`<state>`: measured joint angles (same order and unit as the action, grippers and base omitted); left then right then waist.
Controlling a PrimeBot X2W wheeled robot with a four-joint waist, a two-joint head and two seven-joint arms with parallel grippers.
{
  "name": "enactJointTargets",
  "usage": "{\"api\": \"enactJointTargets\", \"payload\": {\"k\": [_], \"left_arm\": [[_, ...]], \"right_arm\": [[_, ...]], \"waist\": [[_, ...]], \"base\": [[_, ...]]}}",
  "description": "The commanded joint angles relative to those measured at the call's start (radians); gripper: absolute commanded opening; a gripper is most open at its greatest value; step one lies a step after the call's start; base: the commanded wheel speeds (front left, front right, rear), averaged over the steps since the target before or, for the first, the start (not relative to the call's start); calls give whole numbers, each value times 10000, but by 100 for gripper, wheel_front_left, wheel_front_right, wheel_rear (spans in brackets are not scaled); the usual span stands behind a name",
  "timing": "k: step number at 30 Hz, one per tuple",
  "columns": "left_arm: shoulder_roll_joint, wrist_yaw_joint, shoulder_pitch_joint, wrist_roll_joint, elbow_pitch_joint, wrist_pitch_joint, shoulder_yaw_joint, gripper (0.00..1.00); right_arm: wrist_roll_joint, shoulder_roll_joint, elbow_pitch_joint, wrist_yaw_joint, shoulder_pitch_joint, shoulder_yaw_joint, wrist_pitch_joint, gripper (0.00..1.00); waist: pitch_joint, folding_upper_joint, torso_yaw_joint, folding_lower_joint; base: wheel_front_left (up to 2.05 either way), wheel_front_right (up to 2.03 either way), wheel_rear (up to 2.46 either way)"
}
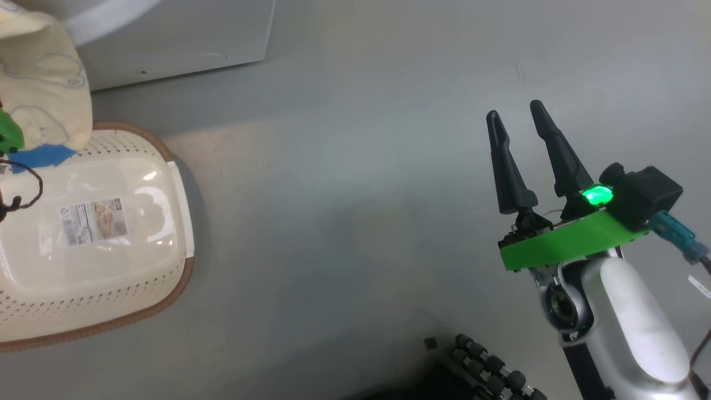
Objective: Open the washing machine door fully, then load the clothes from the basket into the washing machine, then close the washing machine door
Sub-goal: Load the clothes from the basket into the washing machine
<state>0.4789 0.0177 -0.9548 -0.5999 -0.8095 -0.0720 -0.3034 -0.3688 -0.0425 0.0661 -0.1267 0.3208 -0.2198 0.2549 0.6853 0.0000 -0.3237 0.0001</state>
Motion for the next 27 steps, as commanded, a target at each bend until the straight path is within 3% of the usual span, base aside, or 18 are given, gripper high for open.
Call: {"api": "enactJointTargets", "payload": {"k": [1,3,4,5,17,27], "left_arm": [[524,9,-208,51,155,-88,257,100],[491,-37,-329,18,-20,-100,250,100],[473,-71,-426,14,-195,-112,221,42],[462,-95,-465,0,-281,-106,211,0],[254,-349,-523,-198,-710,-183,107,0],[413,-332,110,-385,850,719,-70,0]], "right_arm": [[-94,-77,-299,-40,-33,-164,67,100],[-103,-77,-304,-40,-29,-185,67,100],[-107,-77,-302,-40,-33,-190,68,100],[-111,-77,-304,-40,-34,-192,68,100],[-22,-77,-298,-40,-133,53,68,100],[203,-77,-265,-40,-213,368,68,100]], "waist": [[16,0,-20,-1],[40,0,-51,-1],[54,0,-76,-1],[58,0,-87,-1],[-51,0,168,-1],[-306,0,797,-1]], "base": [[0,0,0],[0,0,0],[0,0,0],[0,0,0],[0,0,0],[0,0,0]]}}
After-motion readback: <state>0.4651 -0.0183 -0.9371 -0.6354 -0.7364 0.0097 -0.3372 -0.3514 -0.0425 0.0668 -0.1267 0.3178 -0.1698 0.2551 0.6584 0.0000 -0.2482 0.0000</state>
